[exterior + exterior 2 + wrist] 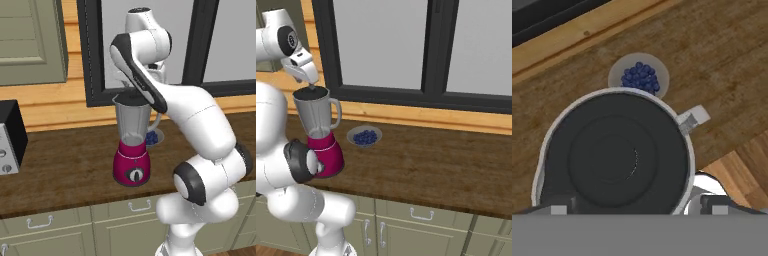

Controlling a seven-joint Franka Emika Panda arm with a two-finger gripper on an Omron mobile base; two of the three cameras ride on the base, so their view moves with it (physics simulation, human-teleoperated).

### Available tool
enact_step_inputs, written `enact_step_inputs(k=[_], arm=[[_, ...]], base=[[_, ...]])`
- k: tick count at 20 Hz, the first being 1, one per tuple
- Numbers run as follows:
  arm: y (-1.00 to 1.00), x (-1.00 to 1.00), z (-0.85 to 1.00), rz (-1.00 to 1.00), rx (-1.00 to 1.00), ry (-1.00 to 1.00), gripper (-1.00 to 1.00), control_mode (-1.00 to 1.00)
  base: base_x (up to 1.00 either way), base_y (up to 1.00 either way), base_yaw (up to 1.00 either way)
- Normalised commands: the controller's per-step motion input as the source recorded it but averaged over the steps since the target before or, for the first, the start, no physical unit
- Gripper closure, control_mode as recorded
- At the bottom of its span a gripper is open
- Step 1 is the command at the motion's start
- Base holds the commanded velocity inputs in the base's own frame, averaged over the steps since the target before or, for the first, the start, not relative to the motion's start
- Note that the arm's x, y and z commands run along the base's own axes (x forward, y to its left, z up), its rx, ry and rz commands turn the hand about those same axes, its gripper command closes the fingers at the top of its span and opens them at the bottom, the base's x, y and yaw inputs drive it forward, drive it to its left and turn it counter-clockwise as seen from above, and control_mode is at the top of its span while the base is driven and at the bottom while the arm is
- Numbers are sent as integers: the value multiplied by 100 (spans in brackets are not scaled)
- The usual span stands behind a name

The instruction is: Close the lid blender by securely placing the lid on top.

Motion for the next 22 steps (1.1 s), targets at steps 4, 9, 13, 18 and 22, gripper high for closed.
enact_step_inputs(k=[4, 9, 13, 18, 22], arm=[[-100, -100, -1, 1, 24, -39, -100, -100], [-100, -100, -41, 1, 13, -36, -100, -100], [-100, -100, -75, 1, 4, -32, -100, -100], [-100, -100, -52, 1, 5, -35, -100, -100], [-100, -100, 0, 3, 10, -43, -100, -100]], base=[[0, 0, 0], [0, 0, 0], [0, 0, 0], [0, 0, 0], [0, 0, 0]])
